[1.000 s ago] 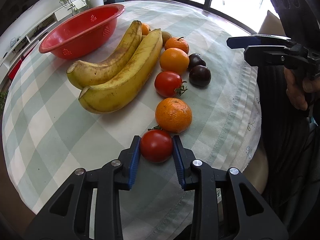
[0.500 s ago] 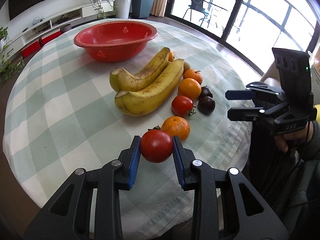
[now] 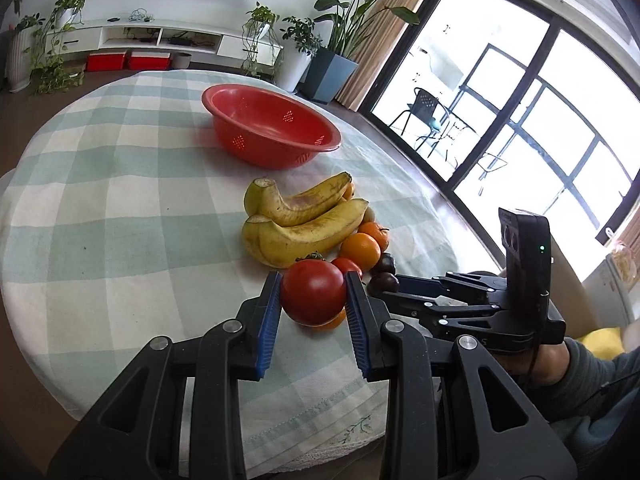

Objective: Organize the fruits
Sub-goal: 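Lift the red tomato with the left tool while the right tool grasps a dark cherry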

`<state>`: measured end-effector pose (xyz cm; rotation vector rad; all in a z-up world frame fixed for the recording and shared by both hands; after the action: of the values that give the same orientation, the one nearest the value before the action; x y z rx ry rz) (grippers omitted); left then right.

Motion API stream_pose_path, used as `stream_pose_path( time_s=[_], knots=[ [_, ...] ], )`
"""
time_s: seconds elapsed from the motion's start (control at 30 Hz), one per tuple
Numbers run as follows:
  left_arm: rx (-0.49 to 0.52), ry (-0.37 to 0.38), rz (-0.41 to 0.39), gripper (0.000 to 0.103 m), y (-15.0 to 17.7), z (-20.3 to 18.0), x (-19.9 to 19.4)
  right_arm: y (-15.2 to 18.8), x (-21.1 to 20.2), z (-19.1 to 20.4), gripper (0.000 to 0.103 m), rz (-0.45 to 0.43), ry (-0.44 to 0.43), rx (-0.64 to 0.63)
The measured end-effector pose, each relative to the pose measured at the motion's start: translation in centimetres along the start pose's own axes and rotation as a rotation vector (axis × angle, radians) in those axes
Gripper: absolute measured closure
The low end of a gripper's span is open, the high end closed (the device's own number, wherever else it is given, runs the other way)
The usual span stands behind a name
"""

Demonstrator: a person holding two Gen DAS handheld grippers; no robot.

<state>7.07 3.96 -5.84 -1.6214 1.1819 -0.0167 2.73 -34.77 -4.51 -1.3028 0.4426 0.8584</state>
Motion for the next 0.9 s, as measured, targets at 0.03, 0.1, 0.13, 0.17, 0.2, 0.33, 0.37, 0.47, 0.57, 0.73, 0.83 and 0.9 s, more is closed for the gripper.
stream_pose_path(
  time_s=[0.03,0.1,0.13,0.17,0.2,0.33,0.37,0.47,0.57,0.73,0.83,0.9],
  knots=[
    [-0.005,0.004,0.003,0.074,0.3,-0.1,0.2,0.0,0.2,0.1,0.059,0.003,0.002,-0.004],
    [-0.009,0.006,0.013,0.074,1.0,-0.2,0.6,-0.1,0.4,0.2,0.059,0.005,0.014,-0.014],
    [-0.002,0.001,0.014,0.074,1.2,-0.3,0.7,-0.1,0.5,0.3,0.061,0.003,0.018,-0.018],
    [0.001,0.002,0.013,0.074,1.2,-0.3,0.7,-0.1,0.6,0.3,0.062,0.001,0.023,-0.026],
    [0.000,0.004,0.011,0.074,1.2,-0.3,0.7,-0.1,0.6,0.4,0.064,-0.002,0.028,-0.033],
    [-0.001,-0.008,0.012,0.074,1.5,-0.1,0.8,-0.1,0.6,0.3,0.074,-0.005,0.043,-0.046],
    [0.002,-0.009,0.012,0.074,1.5,-0.2,0.8,-0.1,0.5,0.3,0.075,-0.006,0.040,-0.044],
    [0.007,-0.015,0.012,0.074,1.6,-0.1,1.0,0.0,0.4,0.2,0.076,-0.009,0.031,-0.036],
    [0.002,-0.020,0.008,0.074,1.6,0.1,0.9,0.2,-0.1,0.1,0.076,-0.013,0.012,-0.019],
    [0.000,-0.019,0.006,0.074,1.4,0.1,0.8,0.0,-1.8,0.0,0.076,-0.037,-0.069,0.029],
    [-0.019,-0.008,-0.003,0.074,0.8,0.3,0.4,-1.0,-3.5,-0.2,0.076,-0.087,-0.112,0.044],
    [0.000,-0.031,-0.009,0.074,-0.2,0.6,0.0,-2.2,-4.5,-1.2,0.076,-0.126,-0.106,0.058]
  ],
)
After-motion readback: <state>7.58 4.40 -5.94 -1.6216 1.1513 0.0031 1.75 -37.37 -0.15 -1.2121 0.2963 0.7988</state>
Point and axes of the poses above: each gripper's, at about its wrist camera, not at the fingertips, and x roughly the way its jaws point, z to its left, y to its underside, the point moved 4 cm from there along x, roughly the way its jaws point, and after that the axes turned 7 degrees about -z, right-handed, at the moved point
